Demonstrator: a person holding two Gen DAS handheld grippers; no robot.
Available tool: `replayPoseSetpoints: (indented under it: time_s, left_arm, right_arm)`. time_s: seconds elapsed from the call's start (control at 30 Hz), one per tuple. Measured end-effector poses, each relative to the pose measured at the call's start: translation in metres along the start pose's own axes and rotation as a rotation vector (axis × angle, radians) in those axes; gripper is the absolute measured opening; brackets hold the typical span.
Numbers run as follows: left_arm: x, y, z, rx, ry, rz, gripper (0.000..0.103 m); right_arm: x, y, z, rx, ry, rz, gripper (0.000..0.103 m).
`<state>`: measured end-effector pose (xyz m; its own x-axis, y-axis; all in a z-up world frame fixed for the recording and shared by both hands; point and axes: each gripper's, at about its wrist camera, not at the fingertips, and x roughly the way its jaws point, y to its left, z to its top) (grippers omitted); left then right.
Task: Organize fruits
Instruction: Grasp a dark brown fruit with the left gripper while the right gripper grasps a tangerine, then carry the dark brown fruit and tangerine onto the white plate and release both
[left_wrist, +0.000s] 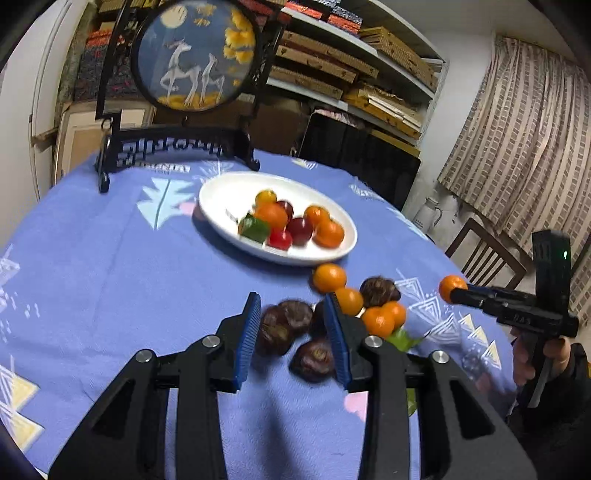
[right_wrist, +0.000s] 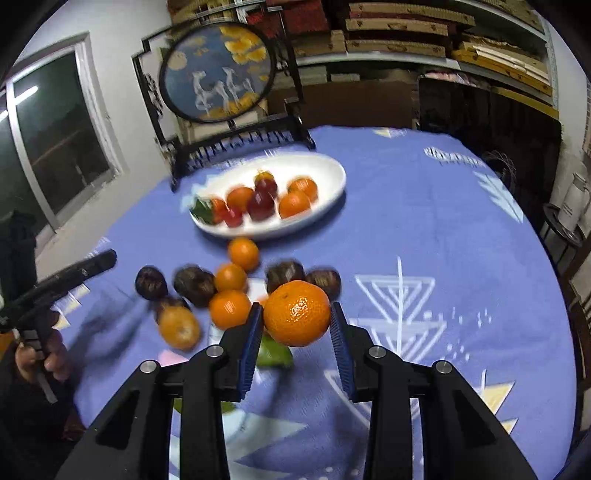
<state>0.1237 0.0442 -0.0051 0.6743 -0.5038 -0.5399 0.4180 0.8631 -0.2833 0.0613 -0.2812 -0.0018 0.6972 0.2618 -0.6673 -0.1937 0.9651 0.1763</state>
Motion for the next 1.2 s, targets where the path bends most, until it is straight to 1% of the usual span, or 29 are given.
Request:
replayPoseSetpoints:
  time_s: [0.1, 0.13, 0.2, 0.23, 0.3, 0.33, 0.4, 0.47, 0.5, 0.57, 0.6, 0.67, 0.7, 0.73, 0.77, 0.83, 0.87, 0.9, 0.97, 1.03, 1.1, 1.2]
  left_arm:
    - [0.001, -0.007, 0.018, 0.045, -0.001, 0.026, 0.034]
    - [0.005, -0.007, 0.022, 0.058, 0.021, 0.040, 0.034]
    - [0.011, -0.006, 0.021, 0.070, 0.062, 0.047, 0.035]
    - [0.017, -0.005, 0.016, 0.091, 0.090, 0.076, 0.035]
    - [0.025, 0.001, 0.008, 0.093, 0.120, 0.108, 0.040]
    - [0.033, 0.008, 0.003, 0.074, 0.153, 0.113, 0.046]
    - [0.049, 0.015, -0.008, 0.064, 0.215, 0.125, 0.046]
    - [0.057, 0.011, -0.016, 0.100, 0.243, 0.128, 0.046]
    - [0.060, 0.003, -0.019, 0.143, 0.254, 0.131, 0.046]
    - [0.066, -0.005, -0.022, 0.196, 0.263, 0.156, 0.053]
    - [0.070, -0.006, -0.022, 0.207, 0.267, 0.174, 0.054]
    - [0.076, 0.002, -0.018, 0.180, 0.283, 0.184, 0.055]
    - [0.081, 0.007, -0.017, 0.165, 0.303, 0.188, 0.055]
    - [0.089, 0.015, -0.016, 0.132, 0.346, 0.178, 0.055]
    - [0.089, 0.017, -0.014, 0.122, 0.341, 0.169, 0.055]
    - [0.093, 0.016, -0.015, 0.149, 0.351, 0.183, 0.055]
    - [0.092, 0.016, -0.014, 0.155, 0.344, 0.185, 0.051]
    - [0.091, 0.014, -0.014, 0.165, 0.339, 0.183, 0.043]
    - [0.087, 0.012, -0.014, 0.176, 0.319, 0.185, 0.043]
    - [0.076, 0.008, -0.013, 0.193, 0.266, 0.185, 0.043]
    - [0.066, 0.004, -0.013, 0.200, 0.235, 0.185, 0.043]
    - [0.047, 0.006, -0.006, 0.160, 0.190, 0.181, 0.043]
  right_arm:
    - [-0.002, 0.001, 0.024, -0.005, -0.023, 0.015, 0.037]
    - [-0.001, 0.001, 0.029, -0.002, -0.025, 0.014, 0.037]
    - [0.002, 0.001, 0.036, 0.016, -0.025, 0.030, 0.037]
    - [0.003, 0.001, 0.036, 0.019, -0.024, 0.043, 0.037]
    - [0.007, 0.005, 0.029, 0.010, -0.017, 0.056, 0.037]
    - [0.010, 0.006, 0.024, 0.008, -0.006, 0.059, 0.037]
    - [0.014, 0.005, 0.014, 0.020, 0.013, 0.073, 0.037]
    - [0.016, 0.004, 0.006, 0.031, 0.026, 0.081, 0.037]
    - [0.016, 0.003, 0.003, 0.036, 0.029, 0.080, 0.037]
    - [0.016, 0.000, -0.003, 0.053, 0.038, 0.083, 0.037]
    - [0.016, -0.001, -0.005, 0.057, 0.039, 0.082, 0.037]
    - [0.014, -0.003, -0.009, 0.066, 0.041, 0.081, 0.037]
    - [0.013, -0.003, -0.011, 0.070, 0.040, 0.084, 0.037]
    - [0.013, -0.003, -0.012, 0.071, 0.040, 0.087, 0.037]
    - [0.012, -0.003, -0.013, 0.072, 0.041, 0.090, 0.037]
    - [0.010, -0.002, -0.014, 0.072, 0.040, 0.095, 0.037]
    - [0.009, -0.002, -0.015, 0.071, 0.039, 0.096, 0.037]
    - [0.008, -0.002, -0.015, 0.071, 0.037, 0.096, 0.037]
    - [0.007, -0.003, -0.015, 0.074, 0.033, 0.100, 0.037]
    - [0.006, -0.003, -0.015, 0.080, 0.030, 0.100, 0.037]
    - [0.005, -0.003, -0.015, 0.080, 0.026, 0.105, 0.037]
    - [0.001, -0.002, -0.011, 0.068, 0.016, 0.116, 0.037]
